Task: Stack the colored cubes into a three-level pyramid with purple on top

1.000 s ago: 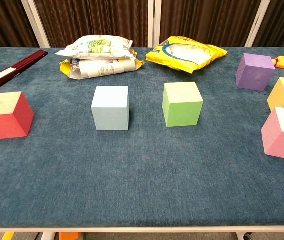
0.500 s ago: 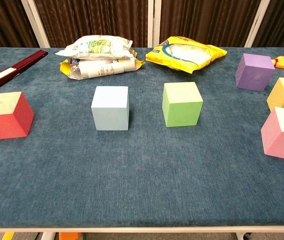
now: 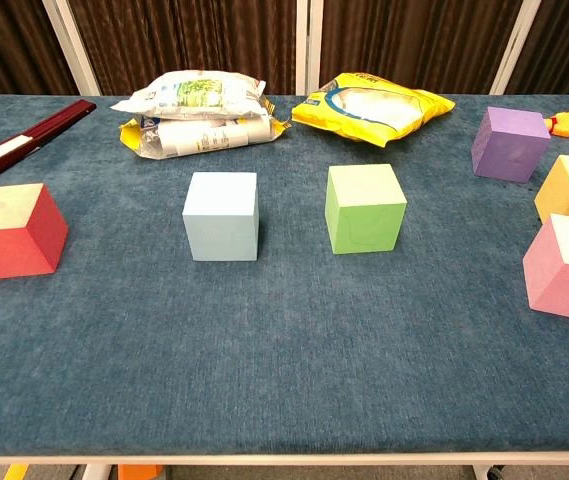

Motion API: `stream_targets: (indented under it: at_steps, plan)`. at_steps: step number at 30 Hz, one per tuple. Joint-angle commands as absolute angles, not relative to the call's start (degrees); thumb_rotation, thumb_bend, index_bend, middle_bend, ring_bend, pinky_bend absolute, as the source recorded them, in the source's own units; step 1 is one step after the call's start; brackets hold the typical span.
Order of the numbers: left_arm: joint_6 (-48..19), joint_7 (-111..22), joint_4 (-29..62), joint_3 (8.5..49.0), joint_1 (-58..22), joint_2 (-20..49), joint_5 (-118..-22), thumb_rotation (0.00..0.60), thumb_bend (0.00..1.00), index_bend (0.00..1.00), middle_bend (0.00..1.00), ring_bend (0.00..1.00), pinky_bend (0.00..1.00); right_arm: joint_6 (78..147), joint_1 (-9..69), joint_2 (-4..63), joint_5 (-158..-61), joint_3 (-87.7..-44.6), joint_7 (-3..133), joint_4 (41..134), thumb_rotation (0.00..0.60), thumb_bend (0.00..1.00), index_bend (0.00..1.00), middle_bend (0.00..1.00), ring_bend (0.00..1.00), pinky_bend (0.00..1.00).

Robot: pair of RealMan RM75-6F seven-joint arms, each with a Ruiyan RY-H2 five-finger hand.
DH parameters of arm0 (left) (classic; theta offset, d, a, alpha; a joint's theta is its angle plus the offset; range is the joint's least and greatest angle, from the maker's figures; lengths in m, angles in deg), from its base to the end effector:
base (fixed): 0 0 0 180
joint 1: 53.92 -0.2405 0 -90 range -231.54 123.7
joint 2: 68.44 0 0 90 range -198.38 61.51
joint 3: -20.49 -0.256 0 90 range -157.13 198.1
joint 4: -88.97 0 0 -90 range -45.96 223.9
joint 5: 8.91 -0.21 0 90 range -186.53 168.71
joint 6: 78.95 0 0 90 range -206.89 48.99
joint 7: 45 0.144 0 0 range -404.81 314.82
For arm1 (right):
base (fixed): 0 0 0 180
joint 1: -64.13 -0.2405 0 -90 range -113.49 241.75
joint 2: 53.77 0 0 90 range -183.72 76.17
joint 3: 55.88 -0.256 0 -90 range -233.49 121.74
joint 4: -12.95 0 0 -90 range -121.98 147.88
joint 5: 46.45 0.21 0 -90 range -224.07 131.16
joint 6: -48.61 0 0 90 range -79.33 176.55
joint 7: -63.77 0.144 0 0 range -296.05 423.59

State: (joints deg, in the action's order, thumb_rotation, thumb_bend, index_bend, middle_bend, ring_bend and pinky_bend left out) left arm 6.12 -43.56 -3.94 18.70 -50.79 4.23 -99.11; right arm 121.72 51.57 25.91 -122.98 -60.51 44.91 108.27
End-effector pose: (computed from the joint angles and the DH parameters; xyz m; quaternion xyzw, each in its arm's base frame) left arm -0.2927 0.1527 0.0971 -0.6018 -0.4412 -0.4080 0.5260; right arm -0.2629 -0.2164 0.0497 0.6391 -0.4349 0.3456 0.5320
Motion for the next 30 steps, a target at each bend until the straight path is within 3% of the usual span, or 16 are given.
stream_targets:
  at_steps: [1, 8, 15, 21, 30]
  plan:
    - [6.0, -43.8, -3.8, 18.6, -50.8, 4.3, -99.0, 0.600, 0.02, 0.10, 0.05, 0.00, 0.02, 122.7, 51.3, 27.0, -123.3, -61.0, 44.4, 107.3, 0.600, 0.02, 0.00, 0.43, 0.00, 0.00]
    - [5.9, -44.3, -3.3, 18.7, -50.8, 4.3, -98.8, 0.600, 0.02, 0.10, 0.05, 0.00, 0.03, 121.7, 48.3, 25.9, -125.9, -63.2, 45.9, 107.9, 0.600, 0.10, 0.00, 0.51, 0.04, 0.00]
    - [5.0, -44.5, -2.9, 18.8, -50.4, 4.5, -98.2, 0.600, 0.02, 0.10, 0.05, 0.00, 0.03, 113.4, 40.8, 22.9, -125.6, -67.0, 45.5, 107.3, 0.600, 0.10, 0.00, 0.51, 0.05, 0.00]
    - [4.3, -44.8, -2.1, 18.9, -50.3, 5.0, -97.4, 0.600, 0.02, 0.10, 0.05, 0.00, 0.02, 104.6, 33.7, 23.0, -125.2, -68.3, 47.2, 101.5, 0.600, 0.10, 0.00, 0.50, 0.05, 0.00]
    - [3.5, -45.7, -1.0, 19.2, -49.9, 5.2, -96.6, 0.600, 0.02, 0.10, 0.05, 0.00, 0.03, 101.3, 28.6, 27.5, -126.2, -68.0, 52.2, 92.8, 0.600, 0.10, 0.00, 0.48, 0.05, 0.00]
